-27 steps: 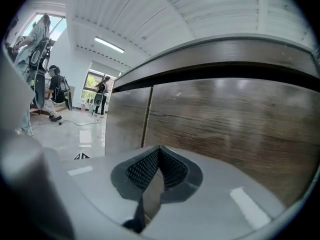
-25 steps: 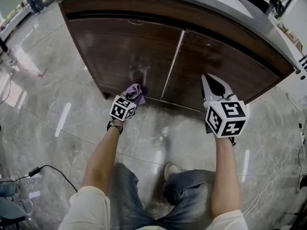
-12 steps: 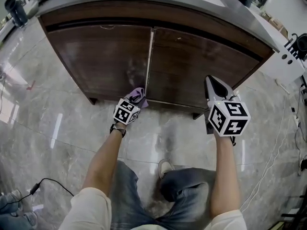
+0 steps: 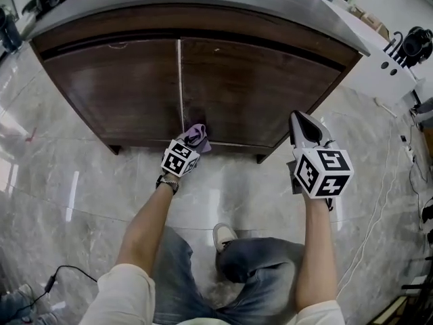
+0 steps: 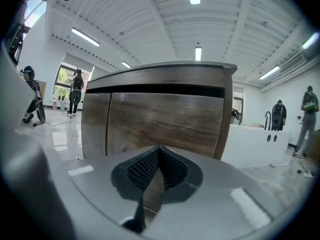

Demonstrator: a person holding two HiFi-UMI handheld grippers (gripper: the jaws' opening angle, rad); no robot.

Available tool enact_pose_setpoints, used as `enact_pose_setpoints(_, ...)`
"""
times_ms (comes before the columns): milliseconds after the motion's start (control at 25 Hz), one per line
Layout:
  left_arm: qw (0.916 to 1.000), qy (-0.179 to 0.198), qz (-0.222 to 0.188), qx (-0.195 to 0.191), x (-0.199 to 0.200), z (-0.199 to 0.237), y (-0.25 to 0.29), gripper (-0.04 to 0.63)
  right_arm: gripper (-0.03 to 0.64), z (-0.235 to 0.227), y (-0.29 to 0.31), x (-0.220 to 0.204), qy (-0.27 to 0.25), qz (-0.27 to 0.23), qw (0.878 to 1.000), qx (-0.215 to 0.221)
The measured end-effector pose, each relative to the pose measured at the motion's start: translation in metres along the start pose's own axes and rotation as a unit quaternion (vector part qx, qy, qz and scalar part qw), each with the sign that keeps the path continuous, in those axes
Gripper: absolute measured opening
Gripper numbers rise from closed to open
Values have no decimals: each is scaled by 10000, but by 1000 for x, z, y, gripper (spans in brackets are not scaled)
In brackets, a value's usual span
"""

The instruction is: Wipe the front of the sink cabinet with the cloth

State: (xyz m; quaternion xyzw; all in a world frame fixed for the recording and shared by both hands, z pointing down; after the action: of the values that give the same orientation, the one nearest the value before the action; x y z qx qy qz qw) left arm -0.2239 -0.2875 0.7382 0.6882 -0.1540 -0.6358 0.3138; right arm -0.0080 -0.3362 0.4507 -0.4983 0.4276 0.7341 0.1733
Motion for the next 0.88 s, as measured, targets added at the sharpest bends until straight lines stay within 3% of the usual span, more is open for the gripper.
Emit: enact_pose_setpoints(880, 9957, 655, 217, -611, 52, -98, 85, 48, 6, -80, -71, -66, 324, 430, 9949, -858)
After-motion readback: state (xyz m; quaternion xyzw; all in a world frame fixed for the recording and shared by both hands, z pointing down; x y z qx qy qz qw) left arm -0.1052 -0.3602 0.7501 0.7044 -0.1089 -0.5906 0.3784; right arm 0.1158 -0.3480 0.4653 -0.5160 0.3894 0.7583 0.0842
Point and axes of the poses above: the fingertips, and each gripper's own axes: y forward along the fingers, z to its left, x out of its top, the point moved 3 cm from there along -y, backward along the fingers, and after that the axes turned 15 degrees about z, right-handed, at the moved point
